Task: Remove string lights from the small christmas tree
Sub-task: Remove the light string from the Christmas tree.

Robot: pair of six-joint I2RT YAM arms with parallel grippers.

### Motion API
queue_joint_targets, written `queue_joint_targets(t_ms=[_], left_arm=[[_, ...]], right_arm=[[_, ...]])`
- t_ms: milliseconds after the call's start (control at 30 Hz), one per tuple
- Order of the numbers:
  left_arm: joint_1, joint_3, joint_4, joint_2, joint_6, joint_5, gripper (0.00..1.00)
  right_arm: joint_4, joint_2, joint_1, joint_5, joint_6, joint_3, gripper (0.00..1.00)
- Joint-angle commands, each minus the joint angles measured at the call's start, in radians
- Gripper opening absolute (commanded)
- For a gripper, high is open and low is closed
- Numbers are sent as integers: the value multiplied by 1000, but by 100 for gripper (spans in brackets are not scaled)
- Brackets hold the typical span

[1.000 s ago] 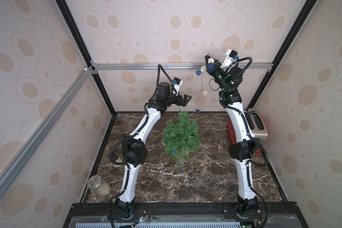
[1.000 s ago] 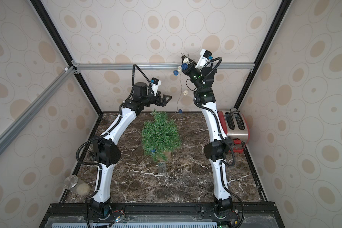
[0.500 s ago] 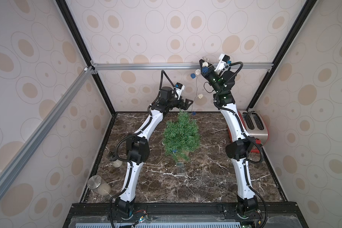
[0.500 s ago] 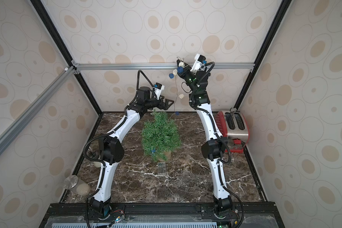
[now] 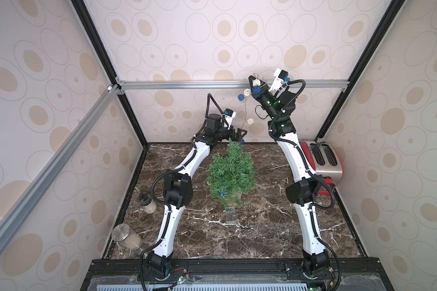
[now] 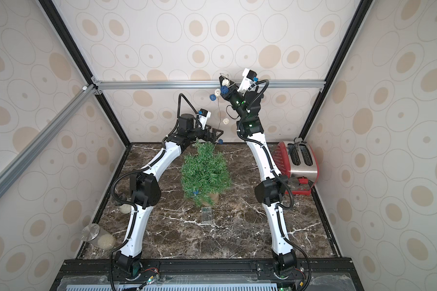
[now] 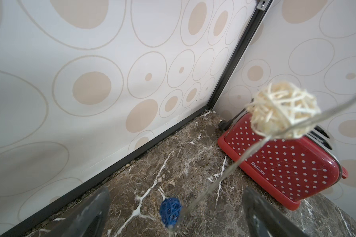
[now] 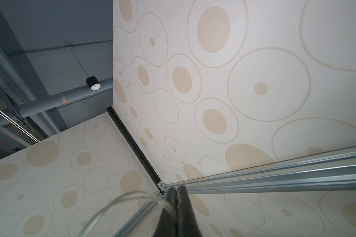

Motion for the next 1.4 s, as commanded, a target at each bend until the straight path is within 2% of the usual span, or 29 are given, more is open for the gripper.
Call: queue_joint_targets(t_ms=[0,100,200,400,567,867,1067,1367], left_arm=[[8,40,37,24,-12,4,99],[8,56,33,34,-8,-27,97],[7,63,27,32,5,-47,86],[11,64,14,13,42,-96,43],[17,86,25,10,48,-139,1],[23,105,70,-33,50,-177,0],[46,106,57,-68,74,-249,0],[65,15,85,-169,87,-327,0]], right_arm=[[49,11,16,-24,15,6,0],[42,8,29,-41,6,5,0],[40,1,31,-54,2,-3,0],[47,-32,30,-73,-8,-45,0],[29,-53,29,-106,-17,-68,0],[-16,-106,27,-158,-60,-142,0],[-27,-160,16,-194,-79,-230,0],[-52,-257,8,-219,-130,-357,0]])
